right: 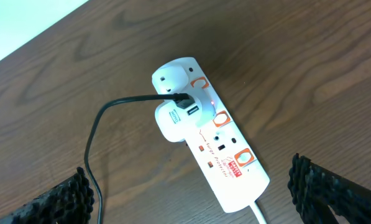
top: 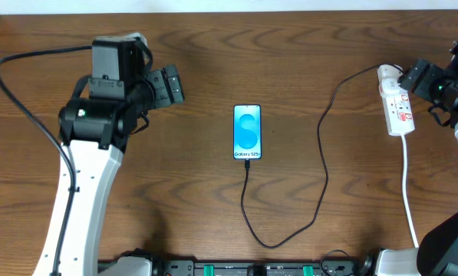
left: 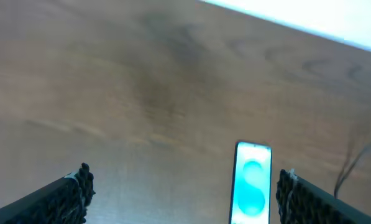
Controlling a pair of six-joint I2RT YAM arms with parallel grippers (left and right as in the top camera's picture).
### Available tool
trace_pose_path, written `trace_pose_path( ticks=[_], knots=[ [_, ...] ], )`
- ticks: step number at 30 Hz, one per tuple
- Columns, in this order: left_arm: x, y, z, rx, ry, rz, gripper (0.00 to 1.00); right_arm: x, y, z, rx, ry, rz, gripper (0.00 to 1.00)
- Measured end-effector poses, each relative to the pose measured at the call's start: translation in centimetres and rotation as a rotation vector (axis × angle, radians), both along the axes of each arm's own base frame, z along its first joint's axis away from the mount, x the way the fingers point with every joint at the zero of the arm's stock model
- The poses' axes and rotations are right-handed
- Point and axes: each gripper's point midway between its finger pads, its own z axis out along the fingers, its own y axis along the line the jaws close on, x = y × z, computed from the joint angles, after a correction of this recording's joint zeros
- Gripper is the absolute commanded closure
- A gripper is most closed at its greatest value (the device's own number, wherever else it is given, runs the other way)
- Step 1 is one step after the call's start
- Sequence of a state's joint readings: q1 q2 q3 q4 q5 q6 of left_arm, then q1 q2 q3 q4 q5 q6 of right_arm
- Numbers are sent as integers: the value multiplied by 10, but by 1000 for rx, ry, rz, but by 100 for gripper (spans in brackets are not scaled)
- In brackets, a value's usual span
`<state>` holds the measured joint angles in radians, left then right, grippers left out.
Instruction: Plug charger to phone and switch on socket
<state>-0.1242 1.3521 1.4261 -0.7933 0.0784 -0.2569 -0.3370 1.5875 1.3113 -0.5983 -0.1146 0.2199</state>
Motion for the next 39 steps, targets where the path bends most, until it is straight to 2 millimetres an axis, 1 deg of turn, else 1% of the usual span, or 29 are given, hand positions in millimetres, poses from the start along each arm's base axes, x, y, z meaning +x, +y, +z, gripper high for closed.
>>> trace_pose_path(
  ticks=[6, 10, 11, 13, 16, 21, 27, 29, 31, 32, 34, 37, 39],
  knots=[
    [-4, 4, 14, -14, -217, 16, 5, 0, 0, 0, 0, 2, -1, 1],
    [-9, 6, 35, -37, -429, 25, 5, 0, 0, 0, 1, 3, -1, 1],
    [-12, 7, 42, -44, -490, 27, 5, 0, 0, -1, 1, 3, -1, 1],
    [-19, 8, 49, -54, -568, 29, 5, 0, 0, 0, 0, 2, -1, 1],
    [-31, 10, 56, -69, -672, 30, 5, 0, 0, 0, 1, 3, -1, 1],
    [-54, 20, 45, -70, -745, 52, 5, -1, 0, -1, 1, 3, -1, 1],
    [-80, 42, 23, -49, -781, 115, 5, 0, 0, -1, 1, 3, -1, 1],
    [-89, 48, 19, -44, -810, 134, 5, -1, 0, -1, 1, 3, -1, 1],
    [-98, 52, 19, -41, -861, 148, 5, -1, 0, -1, 1, 3, -1, 1],
    [-105, 55, 17, -39, -905, 159, 5, -1, 0, -1, 1, 3, -1, 1],
    [-109, 56, 18, -40, -947, 162, 5, 0, 0, -1, 1, 3, -1, 1],
    [-115, 59, 4, -37, -982, 172, 5, -1, 0, -1, 1, 4, -1, 1],
    [-116, 60, -9, -36, -989, 175, 5, -1, 0, -1, 1, 4, -1, 1]
  ],
)
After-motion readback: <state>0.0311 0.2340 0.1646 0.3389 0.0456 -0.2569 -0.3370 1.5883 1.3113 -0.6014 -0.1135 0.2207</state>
